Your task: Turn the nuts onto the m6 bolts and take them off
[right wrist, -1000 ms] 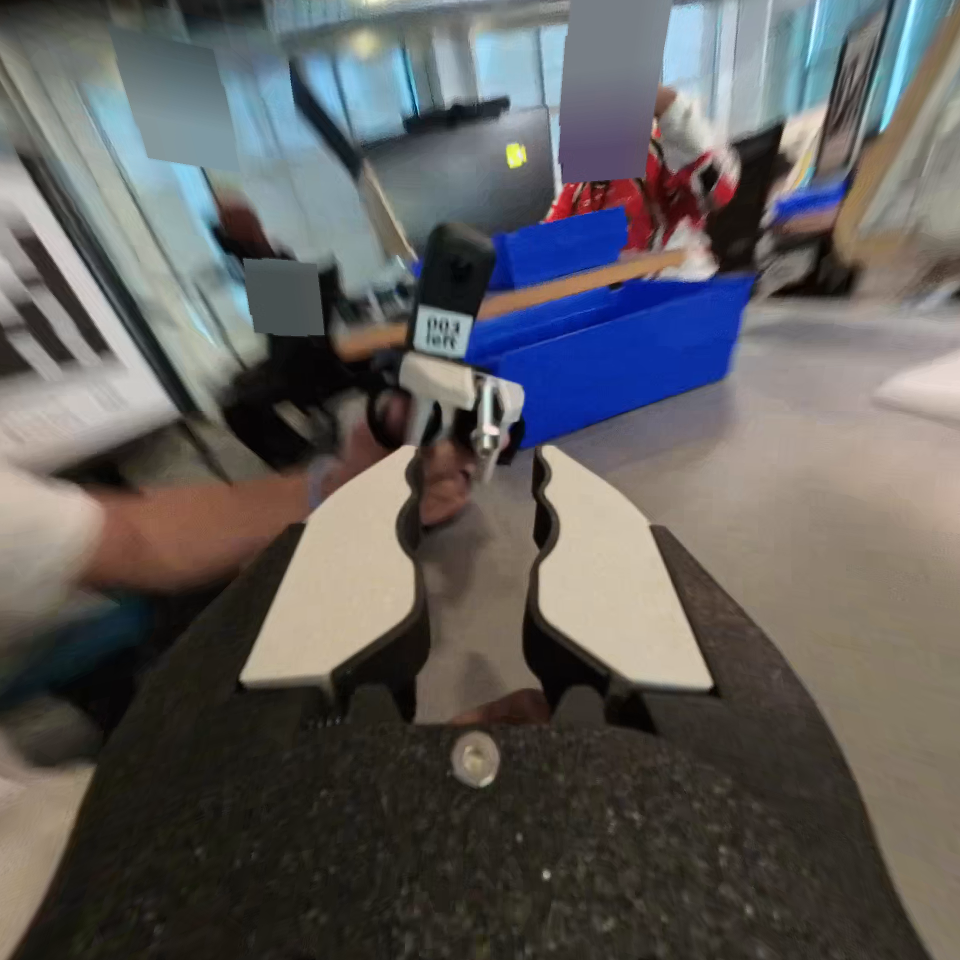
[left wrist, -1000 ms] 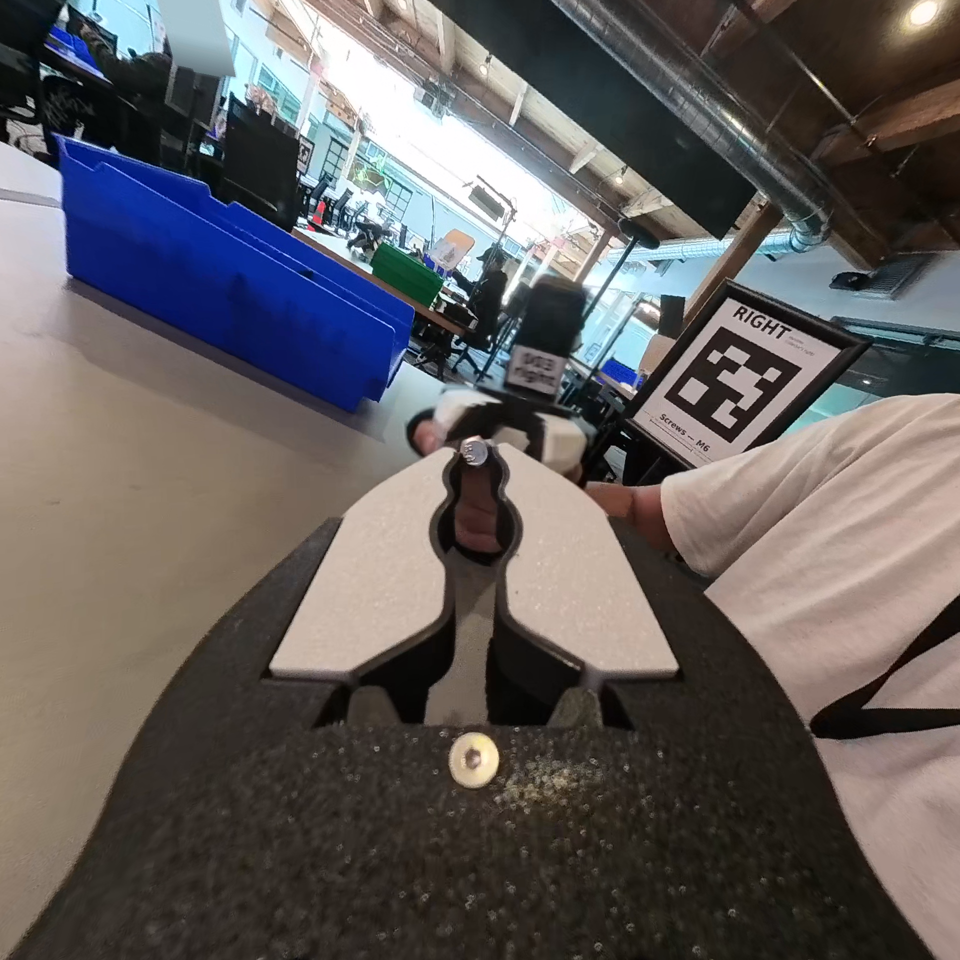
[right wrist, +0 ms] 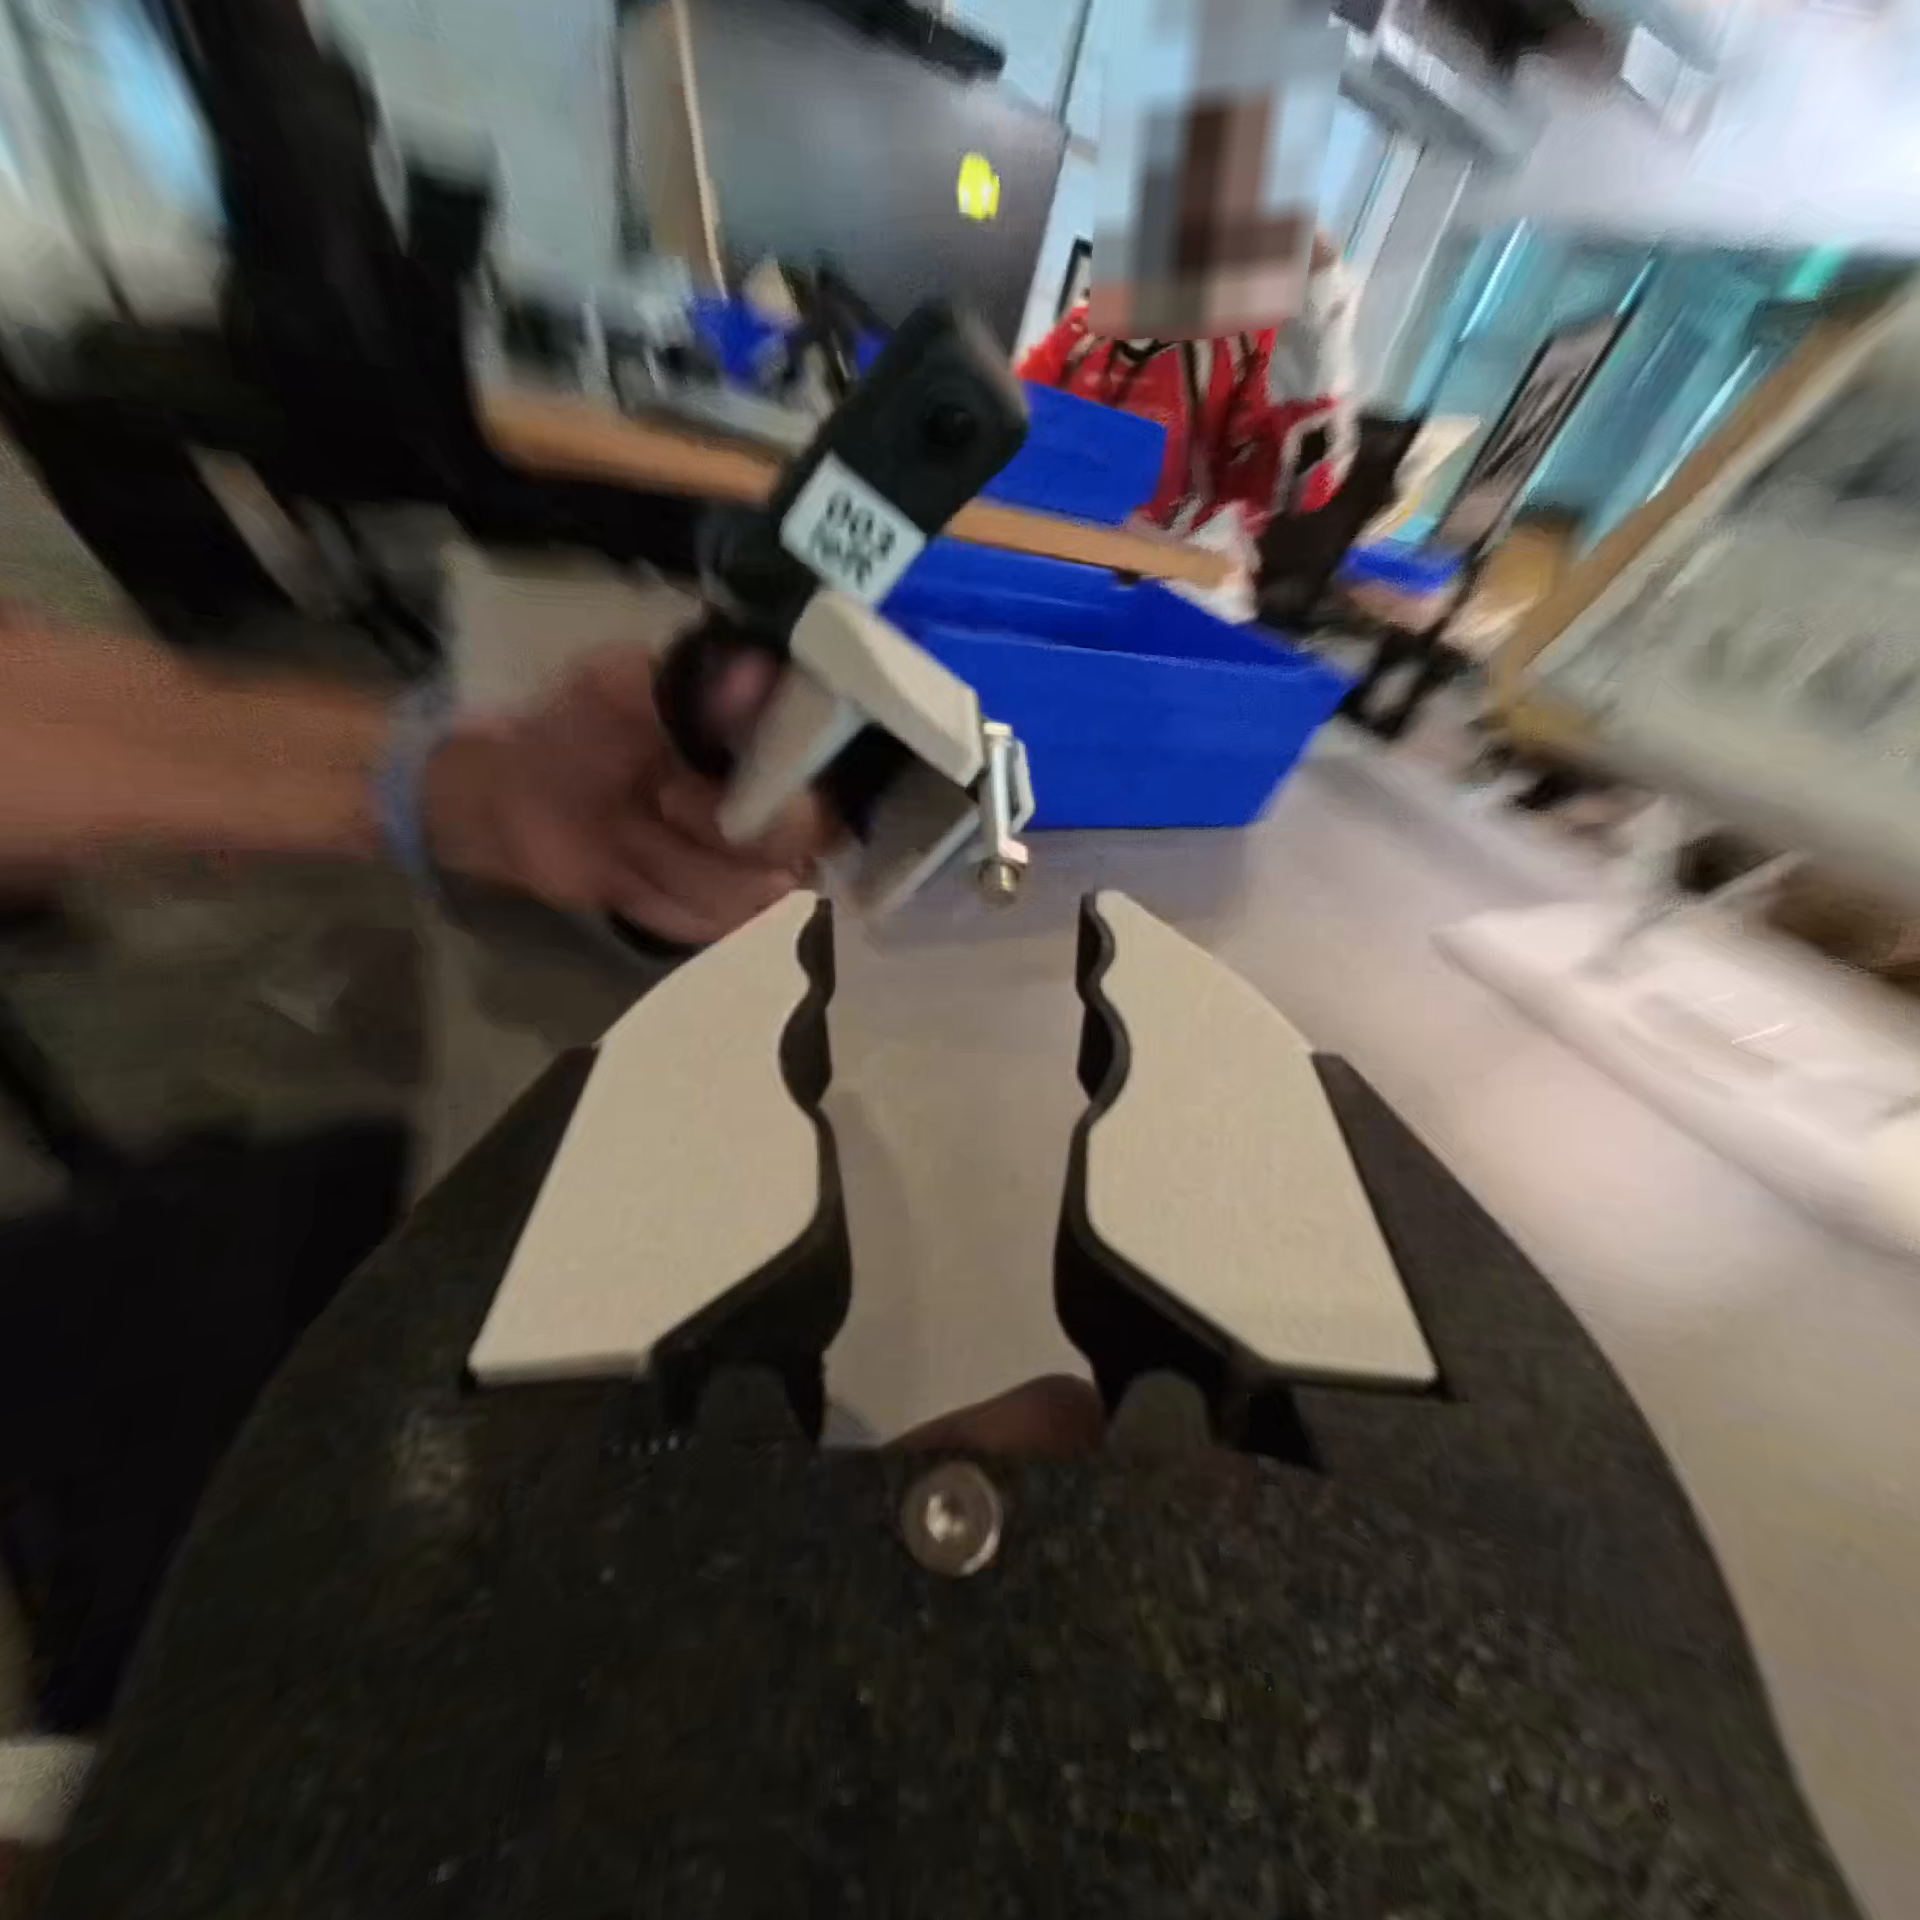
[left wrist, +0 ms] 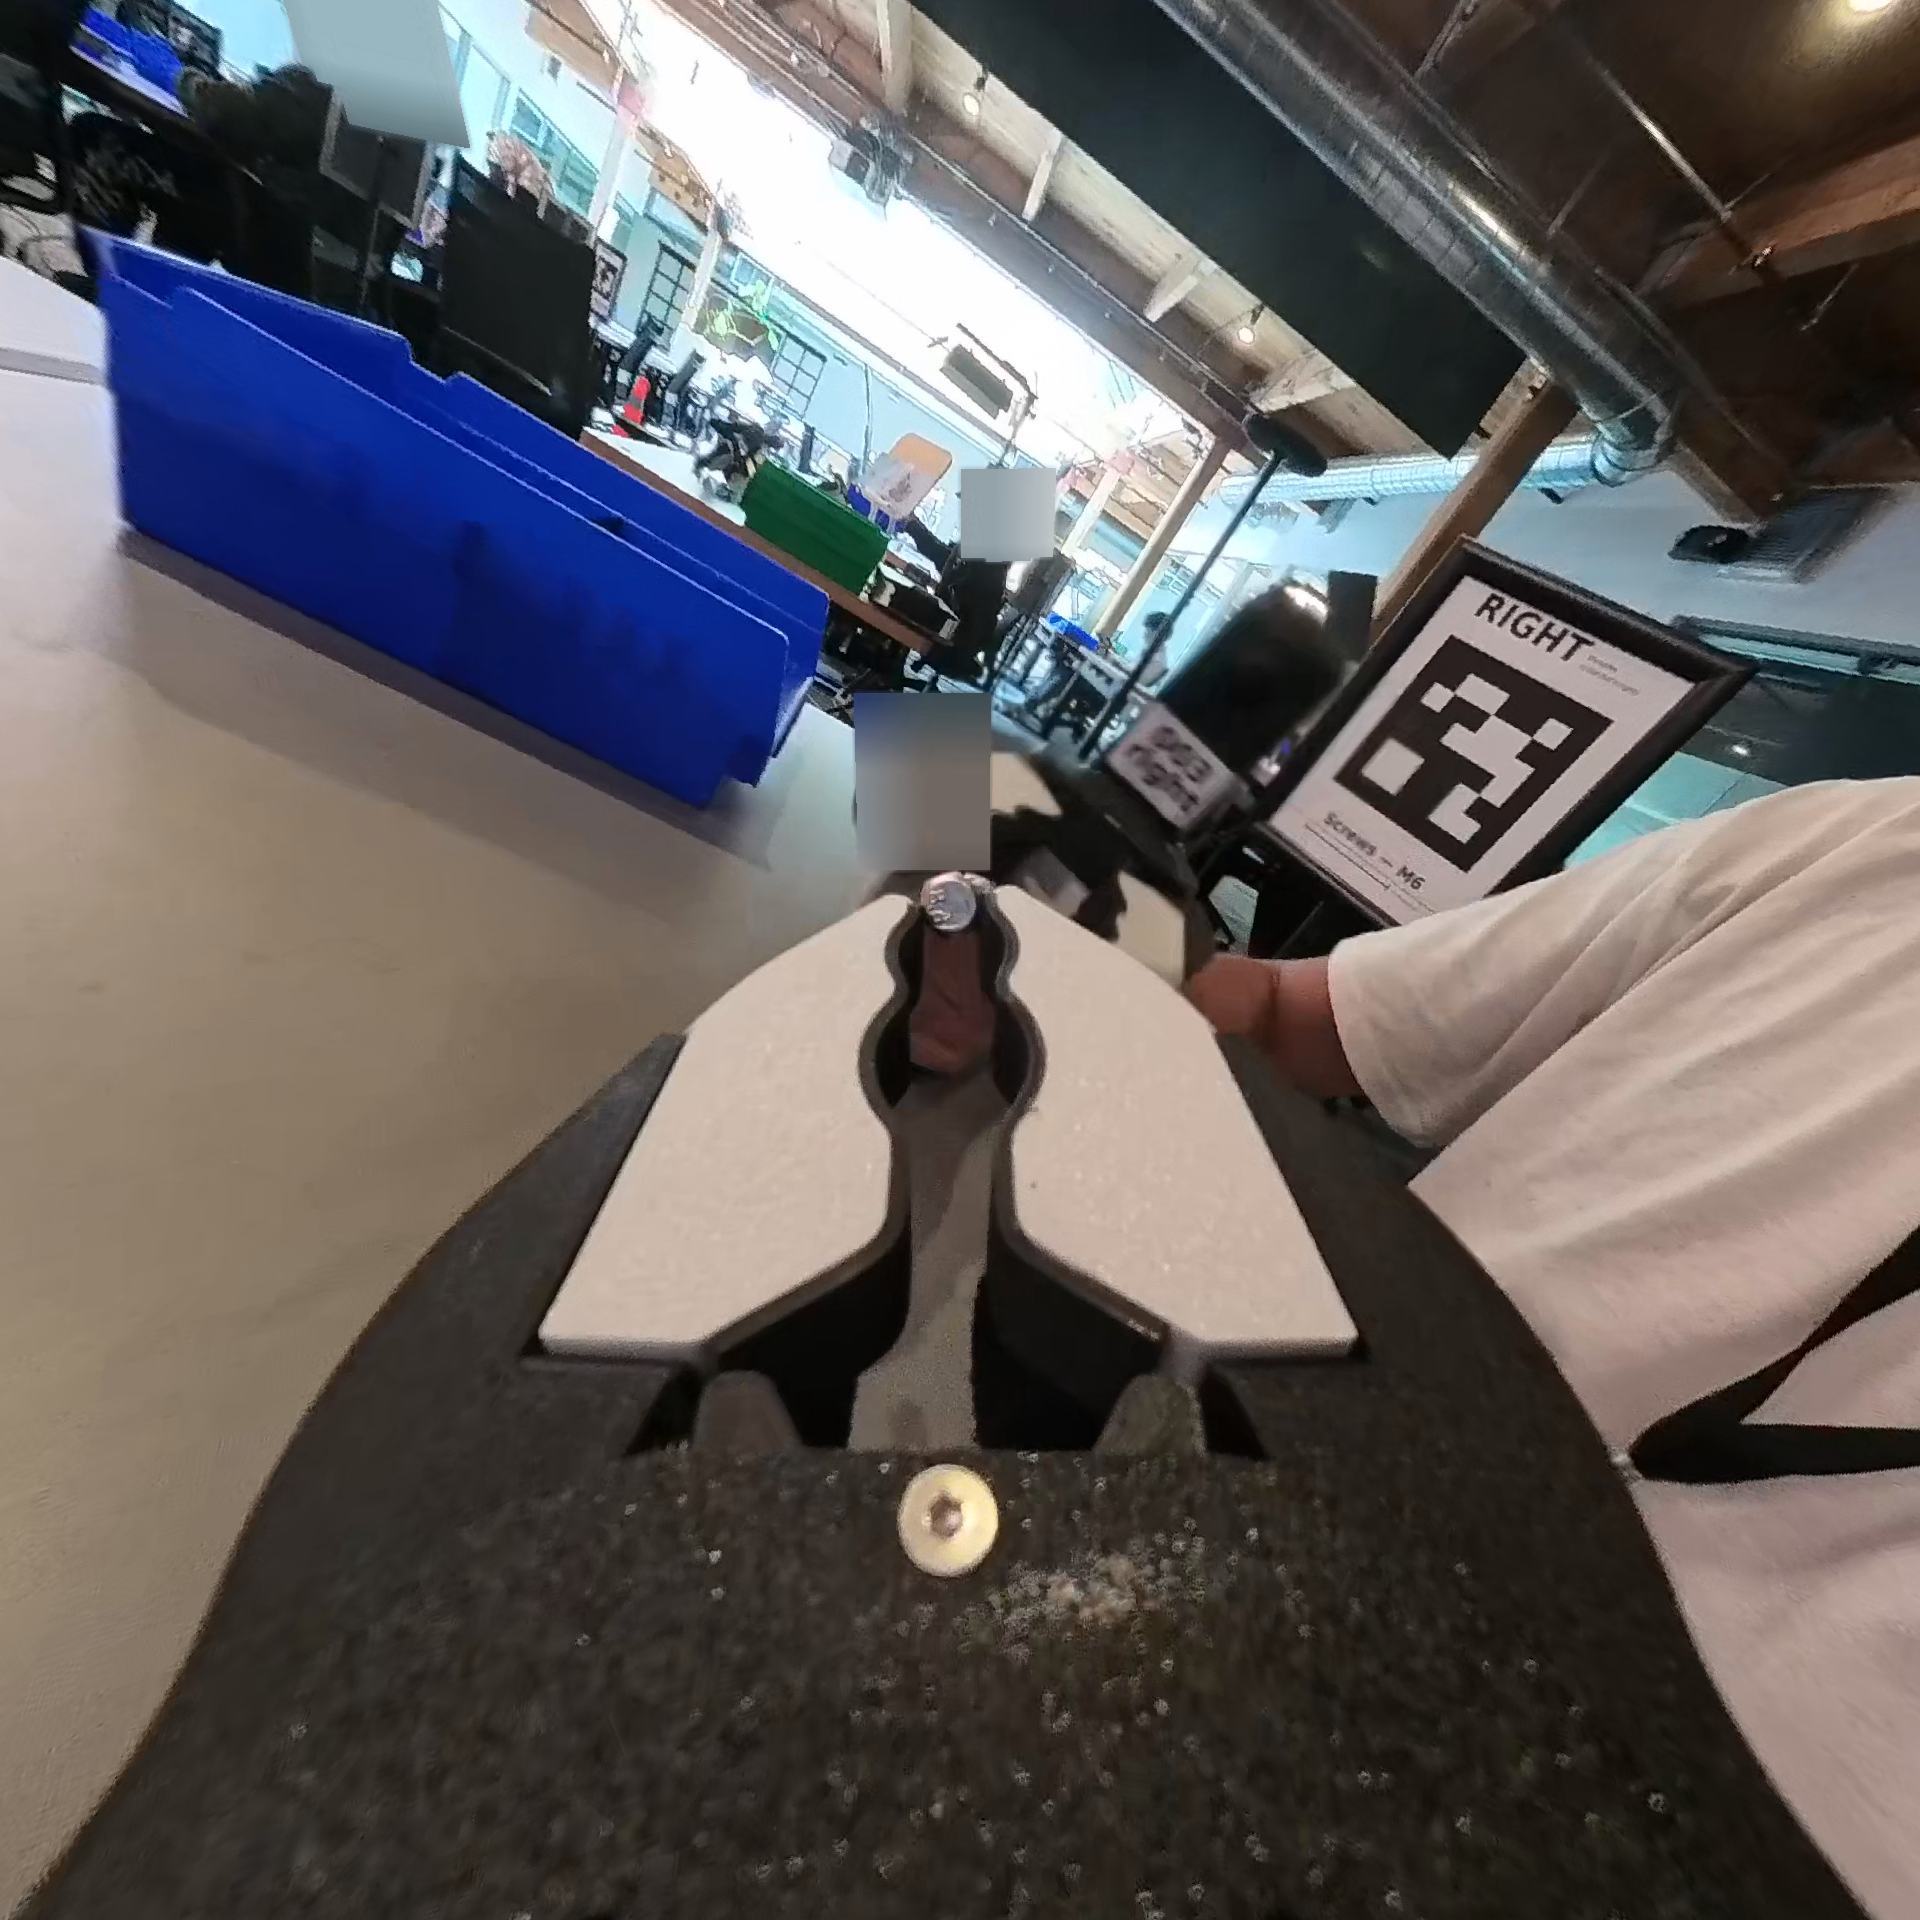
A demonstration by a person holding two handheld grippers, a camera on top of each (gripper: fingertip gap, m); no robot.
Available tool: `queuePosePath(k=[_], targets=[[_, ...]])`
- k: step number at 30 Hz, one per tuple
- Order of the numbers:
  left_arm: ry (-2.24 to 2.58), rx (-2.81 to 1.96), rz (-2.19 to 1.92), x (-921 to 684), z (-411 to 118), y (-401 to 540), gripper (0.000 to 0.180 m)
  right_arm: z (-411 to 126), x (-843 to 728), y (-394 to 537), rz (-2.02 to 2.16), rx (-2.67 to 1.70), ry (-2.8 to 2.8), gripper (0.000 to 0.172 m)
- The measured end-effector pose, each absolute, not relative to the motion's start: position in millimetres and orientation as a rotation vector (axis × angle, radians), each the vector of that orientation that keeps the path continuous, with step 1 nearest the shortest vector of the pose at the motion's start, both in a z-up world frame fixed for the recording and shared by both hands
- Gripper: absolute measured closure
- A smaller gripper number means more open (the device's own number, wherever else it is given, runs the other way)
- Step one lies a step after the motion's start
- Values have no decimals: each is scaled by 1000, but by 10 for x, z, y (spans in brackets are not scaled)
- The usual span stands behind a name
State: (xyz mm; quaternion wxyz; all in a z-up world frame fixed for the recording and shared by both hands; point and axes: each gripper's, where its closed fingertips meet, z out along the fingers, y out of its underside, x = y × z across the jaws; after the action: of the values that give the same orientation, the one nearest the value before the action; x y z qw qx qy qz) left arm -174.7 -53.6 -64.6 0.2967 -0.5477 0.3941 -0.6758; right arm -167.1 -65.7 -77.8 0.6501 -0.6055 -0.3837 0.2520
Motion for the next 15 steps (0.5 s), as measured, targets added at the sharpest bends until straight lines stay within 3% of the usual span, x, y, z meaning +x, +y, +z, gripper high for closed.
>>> queuePosePath(k=[3, 6, 9, 11, 15], targets=[[1026, -1451, -1778, -1767, -629, -491, 171, -706, -1654, -598, 1318, -1530, -458, 129], [1025, -1458, -1742, -1762, -644, -467, 171, -698, -1610, -525, 1805, -1511, -154, 133], [1048, -1470, -1707, -1744, -679, -473, 171, -796, -1644, -508, 1961, -1509, -51, 142], [1048, -1481, -1678, -1735, -699, -457, 171, -745, -1635, -522, 1997, -1461, -50, 162], [1049, -1473, -1702, -1753, -686, -471, 171, -740, -1659, -556, 1841, -1497, -182, 165]])
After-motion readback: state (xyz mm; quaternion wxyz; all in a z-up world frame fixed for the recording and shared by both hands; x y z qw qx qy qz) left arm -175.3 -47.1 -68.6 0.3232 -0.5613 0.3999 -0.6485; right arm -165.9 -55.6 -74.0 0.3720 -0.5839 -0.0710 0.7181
